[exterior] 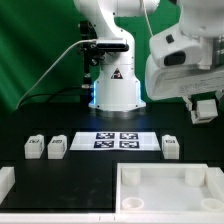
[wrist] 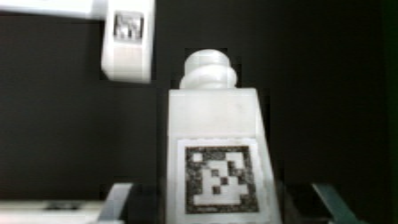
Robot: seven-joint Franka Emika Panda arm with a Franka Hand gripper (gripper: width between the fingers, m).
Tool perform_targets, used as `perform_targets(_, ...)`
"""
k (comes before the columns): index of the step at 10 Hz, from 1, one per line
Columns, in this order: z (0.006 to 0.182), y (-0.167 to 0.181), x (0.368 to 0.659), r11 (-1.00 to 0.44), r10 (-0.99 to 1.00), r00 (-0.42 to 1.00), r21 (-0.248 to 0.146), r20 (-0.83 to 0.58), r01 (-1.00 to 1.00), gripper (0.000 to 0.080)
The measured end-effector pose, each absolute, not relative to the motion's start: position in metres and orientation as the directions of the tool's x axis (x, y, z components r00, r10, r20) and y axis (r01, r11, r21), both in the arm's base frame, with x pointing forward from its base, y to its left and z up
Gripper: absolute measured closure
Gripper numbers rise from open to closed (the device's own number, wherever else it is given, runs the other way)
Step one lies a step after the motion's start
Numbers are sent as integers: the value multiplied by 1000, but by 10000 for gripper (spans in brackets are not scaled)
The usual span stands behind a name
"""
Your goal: Assemble one leg
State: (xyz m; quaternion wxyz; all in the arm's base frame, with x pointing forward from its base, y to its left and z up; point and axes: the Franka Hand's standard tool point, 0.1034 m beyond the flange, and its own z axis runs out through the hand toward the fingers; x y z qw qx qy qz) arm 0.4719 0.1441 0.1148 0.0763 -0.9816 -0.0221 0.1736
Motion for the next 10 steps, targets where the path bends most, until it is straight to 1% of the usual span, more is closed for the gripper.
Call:
perform_targets(1, 112, 143, 479, -988, 55, 972, -153, -230, 20, 507)
perform_targets(2, 119, 136, 485, -986, 84, 987, -154, -137, 63, 507)
perform_targets(3, 135, 119, 511, -983, 107, 992, -156, -59, 97, 506)
perform_targets(4, 150, 101, 543, -982, 118, 991, -143, 68, 127, 506)
perform_targets(6, 166, 87, 575, -985, 85, 965, -123, 249, 119, 506)
perform_targets(7, 163, 85, 574, -988, 81, 933, -97, 351, 122, 506)
perform_targets(8, 160, 81, 571, -989, 79, 914, -80, 398, 121, 506)
perform_targets(9, 163, 75, 576, -992, 76, 865, -51, 495, 116, 506)
perform_targets(10, 153, 81, 574, -993, 59, 853, -56, 518, 103, 506)
